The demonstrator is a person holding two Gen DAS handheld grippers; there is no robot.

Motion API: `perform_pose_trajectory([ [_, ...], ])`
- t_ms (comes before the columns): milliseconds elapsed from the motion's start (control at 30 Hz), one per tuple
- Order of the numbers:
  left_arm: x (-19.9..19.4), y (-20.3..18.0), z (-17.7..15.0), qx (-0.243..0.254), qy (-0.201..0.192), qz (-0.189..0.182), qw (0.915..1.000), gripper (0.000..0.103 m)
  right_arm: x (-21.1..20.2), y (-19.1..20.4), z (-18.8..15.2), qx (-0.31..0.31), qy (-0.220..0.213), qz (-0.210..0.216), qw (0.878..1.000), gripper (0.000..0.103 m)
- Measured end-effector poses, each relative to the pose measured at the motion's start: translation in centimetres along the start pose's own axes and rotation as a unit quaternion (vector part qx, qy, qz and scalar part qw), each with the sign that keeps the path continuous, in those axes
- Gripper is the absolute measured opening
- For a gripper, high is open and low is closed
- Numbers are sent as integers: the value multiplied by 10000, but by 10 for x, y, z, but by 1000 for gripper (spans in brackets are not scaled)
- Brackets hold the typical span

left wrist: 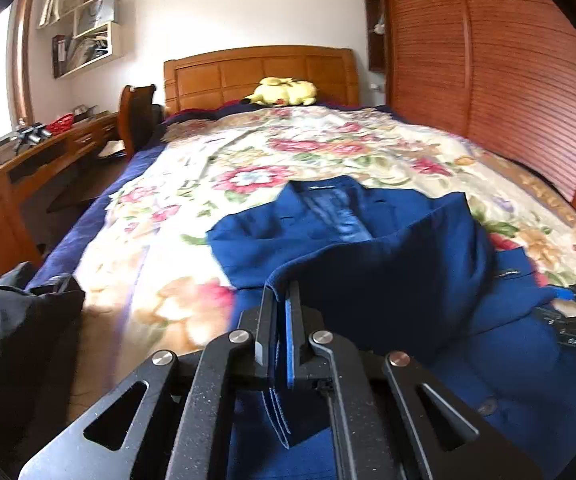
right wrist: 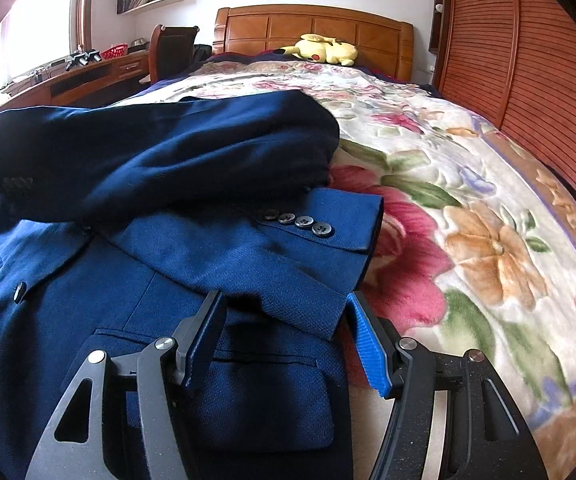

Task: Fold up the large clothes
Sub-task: 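Fold the side panel inward over the sleeves and open the left gripper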

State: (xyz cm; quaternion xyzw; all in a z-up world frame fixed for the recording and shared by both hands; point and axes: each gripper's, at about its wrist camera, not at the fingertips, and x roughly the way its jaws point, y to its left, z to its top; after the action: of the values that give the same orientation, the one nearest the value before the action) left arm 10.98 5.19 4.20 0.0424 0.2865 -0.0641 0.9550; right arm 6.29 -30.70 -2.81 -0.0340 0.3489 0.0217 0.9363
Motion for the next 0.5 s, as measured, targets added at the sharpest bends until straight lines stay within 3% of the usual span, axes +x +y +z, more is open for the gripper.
perform_pose_trajectory([
  [100,5,11,-4,43,72,246,9997,4,1,0,0,-8,11,-13,10000,64],
  [233,13,21,-11,-41,165,297,9994,4,1,0,0,-16,23,-23,10000,64],
  [500,14,23,-21,-63,360,136,9992,4,1,3,1,-26,29,-34,10000,64],
])
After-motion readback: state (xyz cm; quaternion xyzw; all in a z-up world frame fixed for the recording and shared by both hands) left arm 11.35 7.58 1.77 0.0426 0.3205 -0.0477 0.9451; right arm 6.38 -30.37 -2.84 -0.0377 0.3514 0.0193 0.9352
